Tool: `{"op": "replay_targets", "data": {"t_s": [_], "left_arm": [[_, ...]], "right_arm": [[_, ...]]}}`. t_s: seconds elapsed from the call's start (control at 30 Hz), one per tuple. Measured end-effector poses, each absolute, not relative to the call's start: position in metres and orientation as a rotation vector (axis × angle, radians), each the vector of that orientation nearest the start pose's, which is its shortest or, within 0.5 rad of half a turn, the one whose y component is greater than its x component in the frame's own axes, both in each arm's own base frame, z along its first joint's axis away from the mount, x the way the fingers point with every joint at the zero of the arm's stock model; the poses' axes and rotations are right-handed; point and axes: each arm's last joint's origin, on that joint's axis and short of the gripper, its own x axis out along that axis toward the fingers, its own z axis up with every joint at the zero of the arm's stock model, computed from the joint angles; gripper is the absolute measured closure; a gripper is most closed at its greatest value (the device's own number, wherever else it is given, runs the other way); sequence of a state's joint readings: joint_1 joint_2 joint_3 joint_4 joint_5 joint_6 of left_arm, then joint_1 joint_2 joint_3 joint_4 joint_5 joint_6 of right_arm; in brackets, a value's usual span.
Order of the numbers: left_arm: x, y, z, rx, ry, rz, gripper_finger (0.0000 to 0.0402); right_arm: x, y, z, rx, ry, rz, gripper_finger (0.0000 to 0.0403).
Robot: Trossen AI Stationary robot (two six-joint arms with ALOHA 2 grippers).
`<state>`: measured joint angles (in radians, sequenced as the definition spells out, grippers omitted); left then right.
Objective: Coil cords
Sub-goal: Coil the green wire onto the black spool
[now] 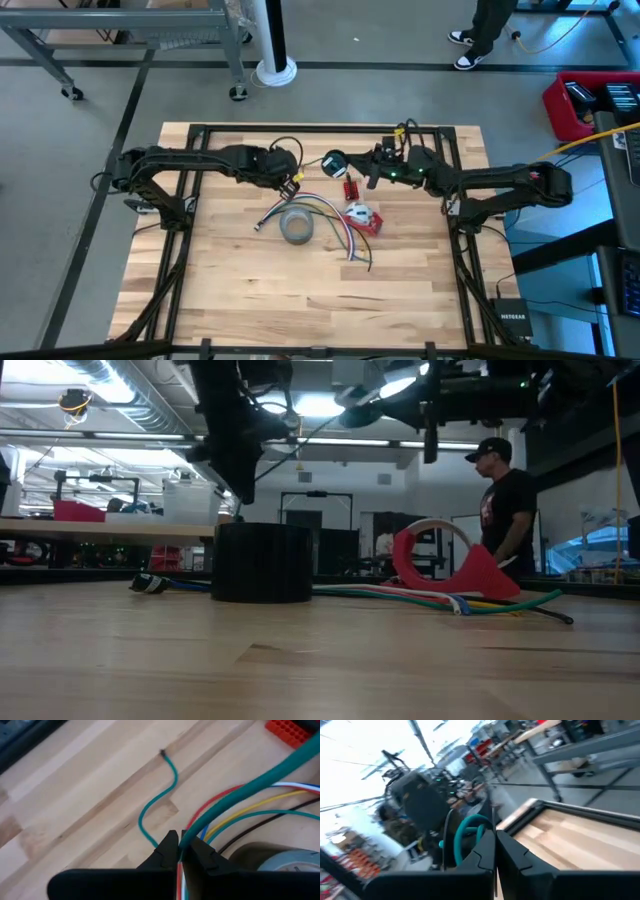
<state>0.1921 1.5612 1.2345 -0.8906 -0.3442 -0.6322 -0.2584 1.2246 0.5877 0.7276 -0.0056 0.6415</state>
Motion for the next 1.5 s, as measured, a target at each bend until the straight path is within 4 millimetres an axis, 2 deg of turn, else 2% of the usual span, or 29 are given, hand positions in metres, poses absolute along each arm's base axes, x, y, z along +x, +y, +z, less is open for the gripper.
{"op": "replay_targets", "data": {"t_s": [0.17, 0.3, 0.57, 0.73, 0.9, 1.07, 1.33, 1.5], "left_arm": [[0.296, 0.062, 0.243, -0.427, 1.002, 0.800, 0.0401], [0.288, 0.061, 0.240, -0.419, 0.972, 0.785, 0.0401], [0.242, 0.053, 0.242, -0.502, 0.762, 0.751, 0.0401], [0.226, 0.045, 0.221, -0.600, 0.640, 0.725, 0.0401], [0.230, 0.041, 0.204, -0.662, 0.523, 0.693, 0.0401], [0.242, 0.040, 0.203, -0.652, 0.445, 0.646, 0.0401], [0.253, 0.035, 0.193, -0.723, 0.433, 0.634, 0.0401], [0.261, 0.034, 0.196, -0.744, 0.367, 0.597, 0.0401]], "right_arm": [[0.234, -0.068, 0.270, 0.615, -0.109, -0.274, 0.0395], [0.225, -0.066, 0.270, 0.618, -0.045, -0.294, 0.0395], [0.219, -0.064, 0.271, 0.608, -0.010, -0.304, 0.0395], [0.221, -0.064, 0.274, 0.598, -0.051, -0.300, 0.0395], [0.228, -0.069, 0.278, 0.595, -0.168, -0.344, 0.0395], [0.244, -0.076, 0.268, 0.611, -0.244, -0.400, 0.0395], [0.266, -0.085, 0.250, 0.607, -0.384, -0.440, 0.0395], [0.278, -0.089, 0.241, 0.609, -0.402, -0.466, 0.0395]]}}
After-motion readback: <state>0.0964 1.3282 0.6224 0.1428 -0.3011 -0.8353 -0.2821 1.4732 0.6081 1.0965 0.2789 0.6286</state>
